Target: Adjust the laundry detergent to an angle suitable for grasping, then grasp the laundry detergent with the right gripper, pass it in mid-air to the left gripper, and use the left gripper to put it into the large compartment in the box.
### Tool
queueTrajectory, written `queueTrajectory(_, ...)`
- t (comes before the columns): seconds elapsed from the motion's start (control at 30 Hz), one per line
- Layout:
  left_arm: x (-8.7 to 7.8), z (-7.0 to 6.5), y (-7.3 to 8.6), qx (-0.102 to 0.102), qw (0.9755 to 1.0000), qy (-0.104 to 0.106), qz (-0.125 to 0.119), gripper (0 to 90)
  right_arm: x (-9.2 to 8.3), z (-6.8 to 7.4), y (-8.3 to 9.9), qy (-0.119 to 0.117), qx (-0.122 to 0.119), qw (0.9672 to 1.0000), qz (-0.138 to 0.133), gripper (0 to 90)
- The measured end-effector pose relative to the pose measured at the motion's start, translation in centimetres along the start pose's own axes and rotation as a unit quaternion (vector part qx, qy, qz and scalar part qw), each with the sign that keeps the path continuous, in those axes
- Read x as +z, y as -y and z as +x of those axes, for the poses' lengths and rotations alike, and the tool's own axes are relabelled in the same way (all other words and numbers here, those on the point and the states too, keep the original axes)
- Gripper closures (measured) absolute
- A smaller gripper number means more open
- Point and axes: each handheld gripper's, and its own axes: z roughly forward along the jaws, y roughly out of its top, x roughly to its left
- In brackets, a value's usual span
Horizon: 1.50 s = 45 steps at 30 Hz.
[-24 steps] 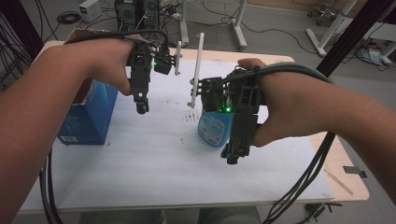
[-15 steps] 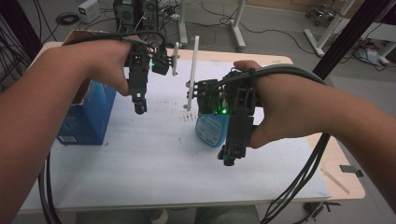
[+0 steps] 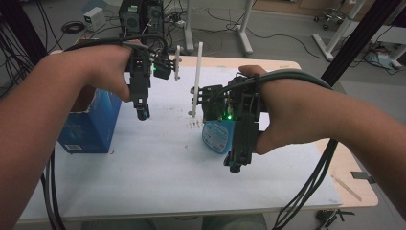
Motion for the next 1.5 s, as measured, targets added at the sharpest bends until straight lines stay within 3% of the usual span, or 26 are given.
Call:
queueTrajectory(0.17,-0.1,0.0,-0.1,0.003,1.0,0.0,0.001,1.8,0.1,-0.1,0.3,-0.001,0.006,1.0,-0.007,1.3)
queueTrajectory(0.37,-0.2,0.0,-0.3,-0.001,1.0,-0.005,-0.003,1.8,-0.2,0.1,1.9,0.004,0.026,0.9994,-0.022,1.2)
queueTrajectory(0.57,-0.2,-0.2,-0.7,-0.001,1.0,-0.005,0.001,1.8,-0.5,0.6,4.7,0.01,0.052,0.9975,-0.047,1.3)
queueTrajectory(0.67,-0.4,-0.6,-1.0,0.001,1.0,-0.007,-0.004,1.8,-0.1,0.6,7.7,0.017,0.084,0.9944,-0.061,1.3)
queueTrajectory(0.7,-0.4,-0.6,-1.0,0.001,1.0,-0.007,-0.004,1.8,-0.1,0.6,7.7,0.017,0.084,0.9944,-0.061,1.3)
queueTrajectory(0.73,-0.5,-0.6,-1.0,0.0,1.0,-0.008,-0.002,1.8,0.1,0.3,9.3,0.018,0.101,0.9924,-0.069,1.2)
queueTrajectory(0.77,-0.6,-0.7,-1.0,0.0,1.0,-0.009,-0.003,1.8,0.1,0.3,9.3,0.018,0.101,0.9924,-0.069,1.2)
queueTrajectory(0.8,-0.6,-0.7,-1.0,-0.002,0.9999,-0.01,-0.003,1.8,0.5,0.1,10.9,0.021,0.115,0.99,-0.079,1.3)
queueTrajectory(0.83,-0.6,-0.7,-1.0,-0.003,0.9999,-0.01,-0.004,1.8,0.5,0.1,10.9,0.021,0.115,0.99,-0.079,1.3)
queueTrajectory(0.97,-0.7,-0.7,-1.2,-0.006,0.9999,-0.008,-0.005,1.8,1.5,-0.5,13.6,0.022,0.154,0.9823,-0.104,1.3)
queueTrajectory(1.0,-0.6,-0.7,-1.3,-0.008,0.9999,-0.009,-0.003,1.8,2.1,-0.8,14.6,0.026,0.169,0.9783,-0.116,1.3)
queueTrajectory(1.07,-0.6,-0.7,-1.4,-0.007,0.9999,-0.008,-0.005,1.8,2.6,-1.0,15.5,0.029,0.182,0.9737,-0.134,1.3)
queueTrajectory(1.27,-0.5,-0.6,-1.4,-0.006,0.9999,-0.008,-0.003,1.8,4.6,-1.6,16.5,0.038,0.211,0.96,-0.18,1.3)
queueTrajectory(1.37,-0.5,-0.5,-1.3,-0.008,0.9999,-0.009,-0.002,1.8,5.0,-1.7,16.5,0.039,0.216,0.9574,-0.188,1.3)
queueTrajectory(1.4,-0.5,-0.5,-1.2,-0.009,0.9999,-0.009,-0.002,1.8,5.7,-1.9,16.5,0.041,0.222,0.9531,-0.201,1.3)
queueTrajectory(1.47,-0.4,-0.4,-1.2,-0.009,0.9999,-0.009,-0.003,1.8,6.3,-2.2,16.4,0.042,0.229,0.9485,-0.215,1.3)
queueTrajectory(1.5,-0.4,-0.4,-1.2,-0.009,0.9999,-0.009,-0.003,1.8,6.3,-2.2,16.4,0.042,0.229,0.9485,-0.215,1.3)
